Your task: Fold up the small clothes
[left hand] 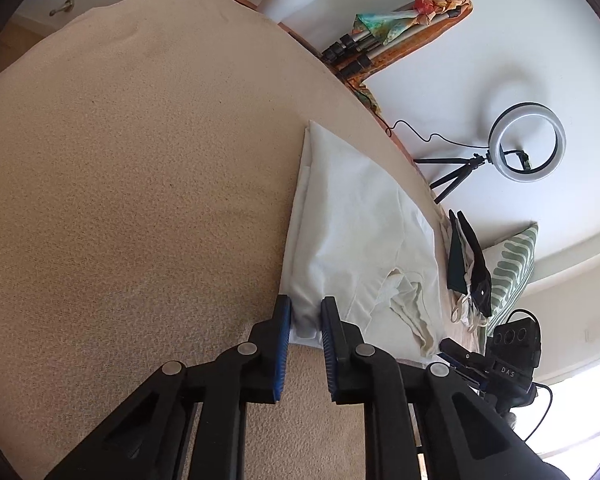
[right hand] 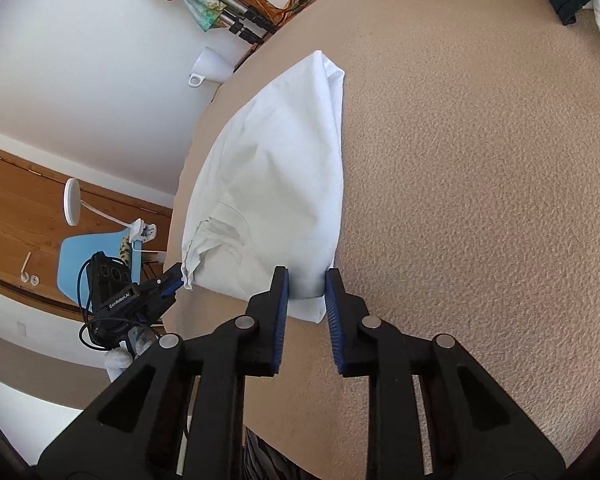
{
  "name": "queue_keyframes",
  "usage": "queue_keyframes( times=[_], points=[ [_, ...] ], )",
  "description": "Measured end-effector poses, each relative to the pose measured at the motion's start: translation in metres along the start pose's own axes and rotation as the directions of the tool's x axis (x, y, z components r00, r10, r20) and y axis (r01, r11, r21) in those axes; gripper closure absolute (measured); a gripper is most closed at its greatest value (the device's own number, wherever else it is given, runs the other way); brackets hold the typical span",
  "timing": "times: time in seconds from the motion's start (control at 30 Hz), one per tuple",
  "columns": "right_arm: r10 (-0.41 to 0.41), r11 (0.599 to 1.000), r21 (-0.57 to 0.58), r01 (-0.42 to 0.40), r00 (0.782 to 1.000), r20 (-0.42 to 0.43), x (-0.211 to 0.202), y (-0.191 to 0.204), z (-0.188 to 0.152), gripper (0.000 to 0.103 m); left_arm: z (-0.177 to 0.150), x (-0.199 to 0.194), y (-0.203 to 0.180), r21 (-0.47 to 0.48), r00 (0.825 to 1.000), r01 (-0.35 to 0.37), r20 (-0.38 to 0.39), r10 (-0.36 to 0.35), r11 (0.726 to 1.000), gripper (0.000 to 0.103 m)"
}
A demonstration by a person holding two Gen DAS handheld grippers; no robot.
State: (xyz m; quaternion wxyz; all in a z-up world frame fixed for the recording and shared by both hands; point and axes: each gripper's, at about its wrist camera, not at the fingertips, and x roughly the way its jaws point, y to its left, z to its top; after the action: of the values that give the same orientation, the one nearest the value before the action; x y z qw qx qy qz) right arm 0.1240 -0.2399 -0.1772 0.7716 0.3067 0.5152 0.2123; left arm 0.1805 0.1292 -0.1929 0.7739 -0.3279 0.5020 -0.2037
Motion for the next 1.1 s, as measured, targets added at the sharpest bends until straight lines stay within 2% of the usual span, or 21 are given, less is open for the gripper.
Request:
queue_keyframes(
  times=[0.07, 0.27, 0.37, 0.47, 0.57, 0.63, 0.7, 0.83, 0.87, 0.93, 1.03, 1.1],
  points=[
    [0.002, 1.000, -0.015, -0.002, 1.000, 0.006, -0.002, 0.005, -0.001, 0.094, 0.000, -0.004, -0.002, 0.012, 1.000, -0.006, 0.010, 0.006, 1.000, 0.098],
    [0.122, 0.992, 0.031, -0.123, 0.992, 0.043, -0.017, 0.011, 0.002, 0.096, 0.000, -0.013, -0.014, 0.069, 0.999, -0.020, 0.034, 0.017, 0.997, 0.100],
    [0.115, 0.993, 0.029, -0.117, 0.993, 0.038, -0.018, 0.011, -0.001, 0.096, -0.001, -0.007, -0.004, 0.043, 1.000, -0.027, 0.014, 0.027, 0.999, 0.101],
    [0.128, 0.986, 0.110, -0.128, 0.992, 0.006, -0.011, -0.004, -0.004, 0.096, -0.003, -0.011, 0.000, 0.018, 1.000, -0.001, 0.018, 0.001, 1.000, 0.101],
    [0.193, 0.968, 0.156, -0.195, 0.981, 0.031, -0.020, -0.009, -0.004, 0.096, -0.007, -0.012, 0.000, 0.059, 0.999, -0.033, 0.012, 0.032, 0.998, 0.101],
    [0.178, 0.975, 0.130, -0.181, 0.984, 0.030, -0.021, -0.008, -0.004, 0.096, -0.008, -0.006, 0.004, 0.072, 0.997, -0.072, -0.010, 0.073, 0.995, 0.101],
    [0.117, 0.985, 0.126, -0.116, 0.993, -0.001, -0.014, -0.012, -0.006, 0.096, -0.009, -0.002, 0.008, 0.080, 0.995, -0.101, -0.016, 0.103, 0.992, 0.101],
    [0.064, 0.988, 0.140, -0.058, 0.997, -0.034, -0.005, -0.022, -0.008, 0.096, -0.006, -0.006, 0.005, 0.094, 0.994, -0.112, -0.005, 0.113, 0.989, 0.101],
    [0.083, 0.985, 0.153, -0.078, 0.996, -0.027, -0.007, -0.024, -0.007, 0.096, -0.003, -0.009, 0.003, 0.085, 0.995, -0.094, -0.007, 0.095, 0.992, 0.101],
    [0.171, 0.963, 0.208, -0.170, 0.985, 0.011, -0.017, -0.030, -0.005, 0.096, 0.002, -0.018, -0.004, 0.084, 0.997, -0.071, 0.002, 0.071, 0.994, 0.101],
    [0.205, 0.953, 0.219, -0.209, 0.978, 0.042, -0.032, -0.025, -0.001, 0.096, 0.009, -0.030, -0.015, 0.093, 0.999, -0.048, 0.006, 0.047, 0.995, 0.101],
    [0.221, 0.951, 0.208, -0.227, 0.974, 0.051, -0.040, -0.019, 0.000, 0.096, 0.010, -0.034, -0.021, 0.124, 0.998, -0.063, 0.018, 0.061, 0.990, 0.101]
  ],
)
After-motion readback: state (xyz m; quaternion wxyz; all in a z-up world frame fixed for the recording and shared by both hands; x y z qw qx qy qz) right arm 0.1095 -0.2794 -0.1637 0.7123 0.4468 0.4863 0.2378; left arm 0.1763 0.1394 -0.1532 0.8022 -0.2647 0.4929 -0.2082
